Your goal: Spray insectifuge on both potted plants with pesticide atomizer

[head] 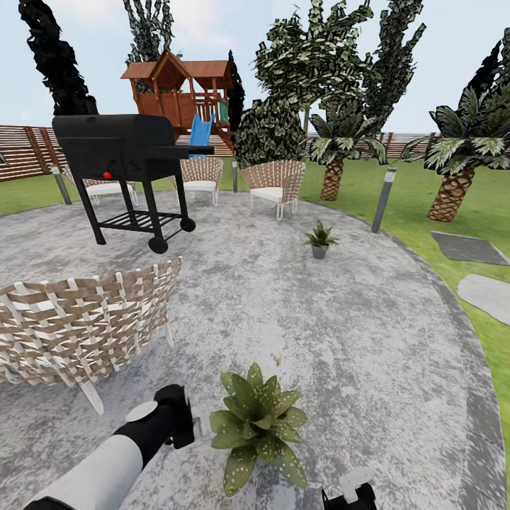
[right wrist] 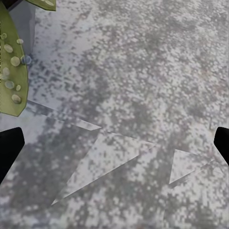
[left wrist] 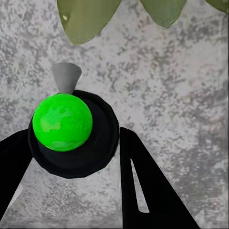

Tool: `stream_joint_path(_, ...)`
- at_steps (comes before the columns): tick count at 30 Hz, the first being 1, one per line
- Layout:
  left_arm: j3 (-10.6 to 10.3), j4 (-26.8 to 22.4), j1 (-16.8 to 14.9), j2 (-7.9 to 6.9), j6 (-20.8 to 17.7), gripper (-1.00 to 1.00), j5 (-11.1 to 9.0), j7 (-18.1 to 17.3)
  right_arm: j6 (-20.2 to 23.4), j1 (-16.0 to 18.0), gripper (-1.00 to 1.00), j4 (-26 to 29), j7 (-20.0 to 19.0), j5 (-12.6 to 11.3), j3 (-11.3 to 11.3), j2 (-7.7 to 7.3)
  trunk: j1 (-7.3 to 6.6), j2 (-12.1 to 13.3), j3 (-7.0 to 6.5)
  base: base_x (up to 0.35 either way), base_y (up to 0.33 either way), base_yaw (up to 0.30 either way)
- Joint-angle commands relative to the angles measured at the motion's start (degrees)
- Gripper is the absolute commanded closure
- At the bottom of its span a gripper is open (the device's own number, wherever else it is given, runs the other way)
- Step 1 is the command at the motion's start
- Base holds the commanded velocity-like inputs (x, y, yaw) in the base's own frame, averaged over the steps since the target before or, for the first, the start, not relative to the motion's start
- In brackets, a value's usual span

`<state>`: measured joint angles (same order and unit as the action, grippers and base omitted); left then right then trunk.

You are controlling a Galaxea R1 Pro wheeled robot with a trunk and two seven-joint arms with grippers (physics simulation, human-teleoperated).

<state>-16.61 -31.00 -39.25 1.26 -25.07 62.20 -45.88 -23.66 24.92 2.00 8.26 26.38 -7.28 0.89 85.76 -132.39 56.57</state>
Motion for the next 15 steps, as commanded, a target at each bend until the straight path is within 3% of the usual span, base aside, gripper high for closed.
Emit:
stream_joint_path(1, -0.13, 1.23, 0.02, -0.54, -0.25, 1.0, 0.22, -0.27, -0.16, 0.04, -1.0, -0.06, 0.27, 0.61, -0.45, 0.02, -0.01, -0.02, 0.05, 0.0, 0.0, 0.0)
stream_joint_path(6, -0.18, 3.4, 0.8, -1.7, -0.11, 1.0, -0.38, 0.27, -0.16, 0.04, -1.0, -0.06, 0.27, 0.61, -0.45, 0.01, -0.01, -0.02, 0.05, 0.0, 0.0, 0.0)
stream_joint_path(10, -0.09, 4.34, 1.66, -1.69, 0.52, 1.0, -0.6, 4.16, -0.16, 0.04, -1.0, -0.06, 0.27, 0.61, -0.45, 0.01, -0.01, -0.02, 0.05, 0.0, 0.0, 0.0)
stream_joint_path(15, 0.27, 3.74, 1.72, -1.31, 2.62, 1.0, -2.36, 4.64, -0.16, 0.04, -1.0, -0.06, 0.27, 0.61, -0.45, 0.02, -0.01, -0.02, 0.05, 0.0, 0.0, 0.0)
